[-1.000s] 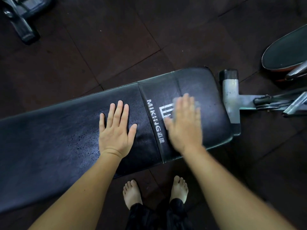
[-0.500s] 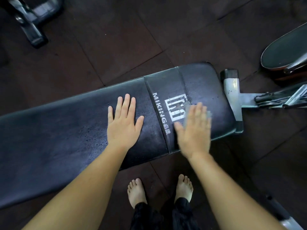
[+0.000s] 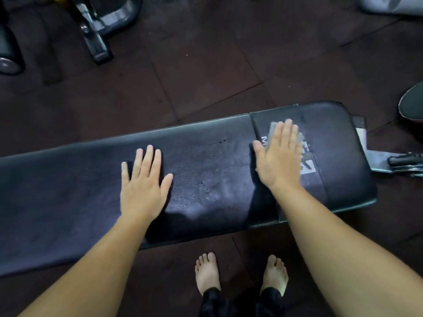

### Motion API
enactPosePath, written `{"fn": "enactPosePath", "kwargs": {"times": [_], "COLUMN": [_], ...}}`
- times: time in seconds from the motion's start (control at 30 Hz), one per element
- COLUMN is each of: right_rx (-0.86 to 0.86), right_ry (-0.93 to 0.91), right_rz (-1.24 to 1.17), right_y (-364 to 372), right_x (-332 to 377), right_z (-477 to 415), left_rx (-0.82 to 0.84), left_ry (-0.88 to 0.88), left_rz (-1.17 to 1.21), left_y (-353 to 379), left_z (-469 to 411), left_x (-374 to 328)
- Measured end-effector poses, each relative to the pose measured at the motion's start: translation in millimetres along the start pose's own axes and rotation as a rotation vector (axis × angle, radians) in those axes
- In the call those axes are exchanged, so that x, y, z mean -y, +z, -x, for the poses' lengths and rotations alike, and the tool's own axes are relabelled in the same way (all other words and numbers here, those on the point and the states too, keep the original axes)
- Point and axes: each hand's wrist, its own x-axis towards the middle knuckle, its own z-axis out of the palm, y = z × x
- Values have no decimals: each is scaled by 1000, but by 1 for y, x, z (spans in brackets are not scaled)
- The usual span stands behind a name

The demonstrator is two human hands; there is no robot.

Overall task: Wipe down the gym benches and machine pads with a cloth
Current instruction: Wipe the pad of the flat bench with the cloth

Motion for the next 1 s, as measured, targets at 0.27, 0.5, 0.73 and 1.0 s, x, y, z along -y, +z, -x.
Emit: {"fn": "enactPosePath", "kwargs": {"times": [0.27, 0.5, 0.73, 1.0], "right_rx": [135, 44, 107, 69], "right_ry": [-524, -218, -418, -264], "right_rz": [82, 129, 69, 135], "right_y": [31, 15, 39, 17], "right_x": [137, 73, 173, 74], "right_z": [26, -19, 29, -15], "left_rx": [-2, -27, -53, -78], "left_ry": [41, 49, 45, 37], "left_rz": [20, 34, 59, 46], "left_y": [10, 14, 16, 17], "left_z": [-1, -2, -2, -2], "left_x": [15, 17, 17, 15]}}
